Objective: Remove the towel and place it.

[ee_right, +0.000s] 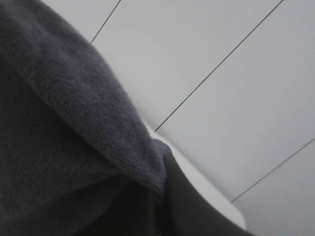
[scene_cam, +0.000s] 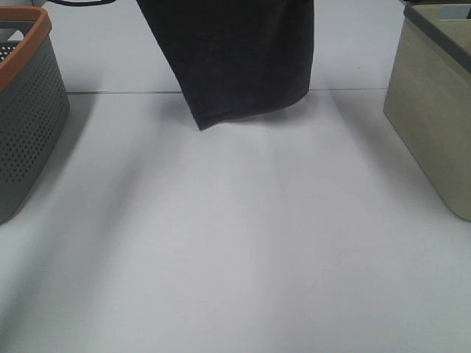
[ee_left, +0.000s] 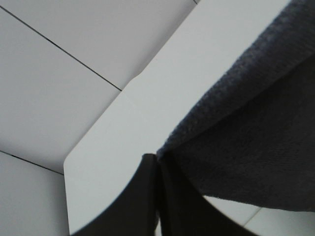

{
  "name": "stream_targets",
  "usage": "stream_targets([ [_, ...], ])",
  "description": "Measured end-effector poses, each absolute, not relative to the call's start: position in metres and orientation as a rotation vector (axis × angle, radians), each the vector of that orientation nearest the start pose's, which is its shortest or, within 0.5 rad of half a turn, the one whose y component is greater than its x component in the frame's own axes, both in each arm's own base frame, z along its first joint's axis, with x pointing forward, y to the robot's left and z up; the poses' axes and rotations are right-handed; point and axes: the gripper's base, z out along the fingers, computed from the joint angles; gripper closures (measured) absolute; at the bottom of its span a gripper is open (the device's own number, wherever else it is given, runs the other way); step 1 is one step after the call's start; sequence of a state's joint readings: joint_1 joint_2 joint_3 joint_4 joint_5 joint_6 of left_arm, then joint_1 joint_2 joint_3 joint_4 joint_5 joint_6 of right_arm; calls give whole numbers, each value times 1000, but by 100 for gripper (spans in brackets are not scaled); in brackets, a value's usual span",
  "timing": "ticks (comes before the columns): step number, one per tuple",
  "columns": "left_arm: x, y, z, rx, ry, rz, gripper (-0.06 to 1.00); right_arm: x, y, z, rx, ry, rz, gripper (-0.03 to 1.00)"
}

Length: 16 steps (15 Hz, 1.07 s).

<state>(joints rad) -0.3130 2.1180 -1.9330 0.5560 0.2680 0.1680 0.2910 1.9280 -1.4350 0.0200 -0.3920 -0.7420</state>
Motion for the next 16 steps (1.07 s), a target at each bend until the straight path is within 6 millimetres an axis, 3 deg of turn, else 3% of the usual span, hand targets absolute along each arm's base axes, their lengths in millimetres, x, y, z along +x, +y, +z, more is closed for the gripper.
stream_targets([
  [5, 515, -127, 324, 823, 1610, 487, 94, 478, 143, 263, -763, 1364, -352, 94],
  [8, 519, -129, 318, 833, 1622, 497, 94, 481, 144, 253, -771, 1433, -316, 94],
  [11, 514, -149, 286, 912, 1794, 525, 94, 476, 143, 227, -840, 1712, -225, 94],
  [12, 498, -167, 268, 1028, 1976, 526, 94, 464, 140, 204, -900, 2002, -138, 94],
  [14, 481, -178, 255, 1143, 2135, 482, 94, 450, 138, 195, -936, 2202, -59, 94],
  [16, 460, -183, 241, 1248, 2365, 339, 94, 429, 138, 206, -941, 2378, 80, 94],
])
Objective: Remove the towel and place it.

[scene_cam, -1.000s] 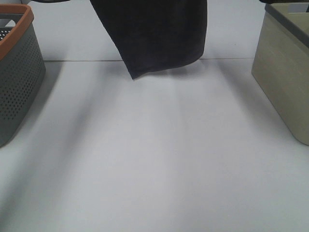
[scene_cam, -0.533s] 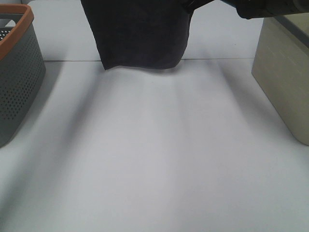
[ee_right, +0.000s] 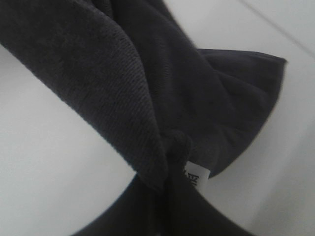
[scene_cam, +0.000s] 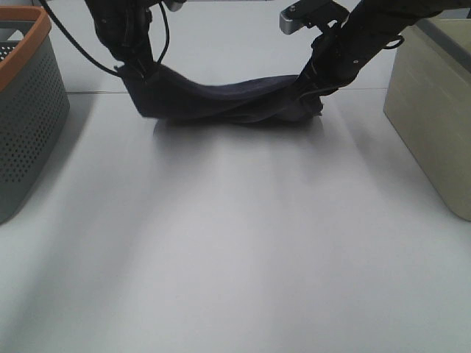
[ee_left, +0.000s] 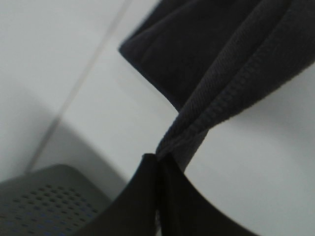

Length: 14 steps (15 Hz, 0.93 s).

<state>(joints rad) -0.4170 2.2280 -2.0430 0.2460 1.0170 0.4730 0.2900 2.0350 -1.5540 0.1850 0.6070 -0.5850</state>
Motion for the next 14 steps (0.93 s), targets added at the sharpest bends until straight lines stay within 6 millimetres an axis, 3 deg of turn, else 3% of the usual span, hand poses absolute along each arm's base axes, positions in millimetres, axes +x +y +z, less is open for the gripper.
stream_targets([
  [2, 444, -184, 234, 1335, 2519, 205, 94, 406, 140, 219, -991, 2518, 230, 94],
  [4, 441, -187, 232, 1357, 2541, 141, 94, 393, 140, 217, -1053, 2625, 320, 94],
  [6, 435, -192, 224, 1364, 2573, 24, 94, 377, 139, 207, -1108, 2750, 411, 94],
  [10, 411, -183, 195, 1476, 2672, 1, 94, 359, 138, 185, -1102, 2846, 504, 94],
  [14, 386, -170, 193, 1582, 2693, -8, 94, 340, 134, 165, -1137, 2942, 574, 94],
])
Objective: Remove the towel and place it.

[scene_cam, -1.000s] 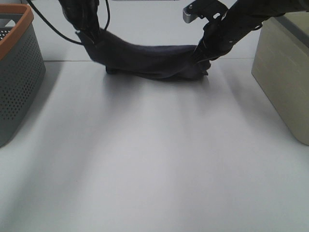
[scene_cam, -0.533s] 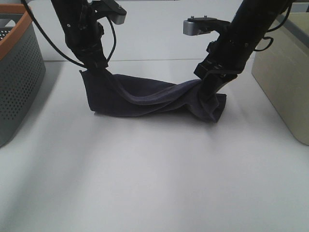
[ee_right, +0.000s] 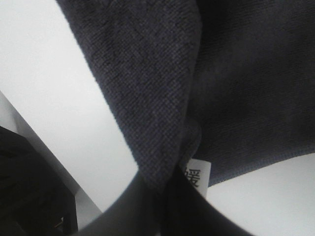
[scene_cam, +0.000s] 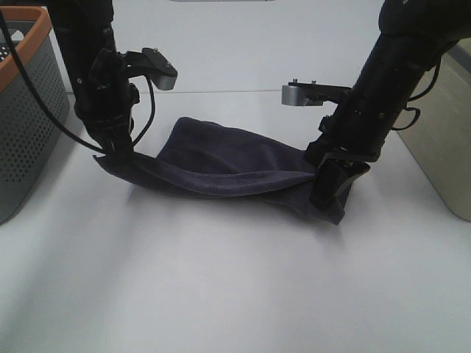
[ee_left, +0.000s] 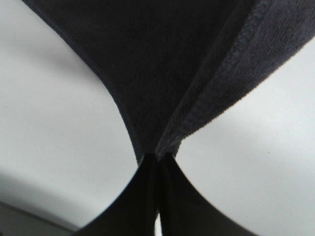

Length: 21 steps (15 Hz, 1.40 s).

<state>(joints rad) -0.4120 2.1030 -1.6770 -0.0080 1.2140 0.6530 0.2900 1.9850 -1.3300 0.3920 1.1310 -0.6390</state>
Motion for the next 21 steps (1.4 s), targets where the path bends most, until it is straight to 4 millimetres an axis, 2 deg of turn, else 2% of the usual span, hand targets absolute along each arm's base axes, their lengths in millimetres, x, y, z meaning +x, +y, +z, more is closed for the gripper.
stream_targets([
  [3, 374, -154, 188, 1610, 2735, -7, 94, 336, 135, 164, -1125, 2960, 620, 94],
  [5, 370, -147, 188, 1643, 2731, -3, 94, 334, 138, 163, -1096, 2970, 679, 89],
  [7, 369, -145, 190, 1672, 2710, 1, 94, 326, 137, 156, -1082, 3011, 721, 70],
  [8, 369, -145, 190, 1673, 2709, -3, 90, 322, 136, 154, -1074, 3032, 729, 52],
  [9, 369, -146, 190, 1669, 2710, -12, 81, 322, 136, 153, -1040, 3051, 727, 39],
  [11, 369, -146, 190, 1670, 2709, -21, 61, 322, 136, 153, -988, 3073, 721, 24],
  [13, 368, -149, 190, 1649, 2714, -71, 45, 322, 136, 153, -927, 3102, 717, 19],
  [14, 367, -150, 190, 1641, 2716, -90, 43, 322, 136, 153, -900, 3114, 715, 19],
  [18, 367, -151, 193, 1600, 2717, -105, 42, 323, 136, 158, -803, 3179, 717, 18],
  [20, 369, -152, 206, 1484, 2714, -91, 42, 336, 139, 175, -739, 3142, 677, 18],
  [21, 372, -153, 220, 1400, 2712, -84, 42, 341, 140, 186, -708, 3117, 649, 18],
])
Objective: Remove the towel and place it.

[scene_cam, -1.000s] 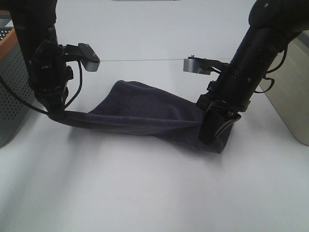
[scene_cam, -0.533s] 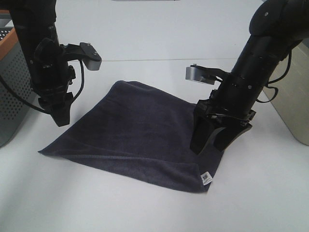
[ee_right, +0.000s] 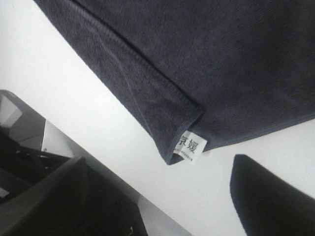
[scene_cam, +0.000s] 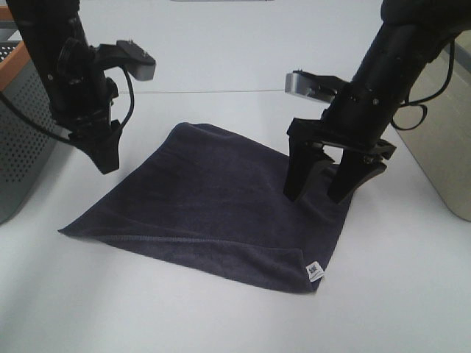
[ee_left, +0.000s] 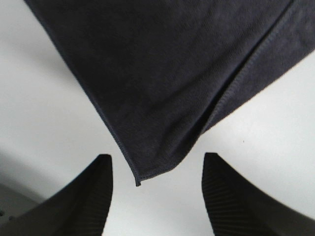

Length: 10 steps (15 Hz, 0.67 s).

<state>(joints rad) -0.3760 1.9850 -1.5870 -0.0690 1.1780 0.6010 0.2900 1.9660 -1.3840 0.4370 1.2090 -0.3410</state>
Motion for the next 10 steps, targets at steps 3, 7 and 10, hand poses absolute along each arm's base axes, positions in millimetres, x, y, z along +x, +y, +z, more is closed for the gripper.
stream_targets([
  [3, 374, -154, 278, 1085, 2678, -95, 42, 353, 140, 243, -639, 2957, 581, 18],
  [7, 376, -151, 346, 666, 2613, -157, 35, 356, 131, 327, -469, 2756, 442, 18],
  [10, 375, -137, 378, 395, 2558, -44, 34, 349, 106, 373, -259, 2650, 239, 18],
])
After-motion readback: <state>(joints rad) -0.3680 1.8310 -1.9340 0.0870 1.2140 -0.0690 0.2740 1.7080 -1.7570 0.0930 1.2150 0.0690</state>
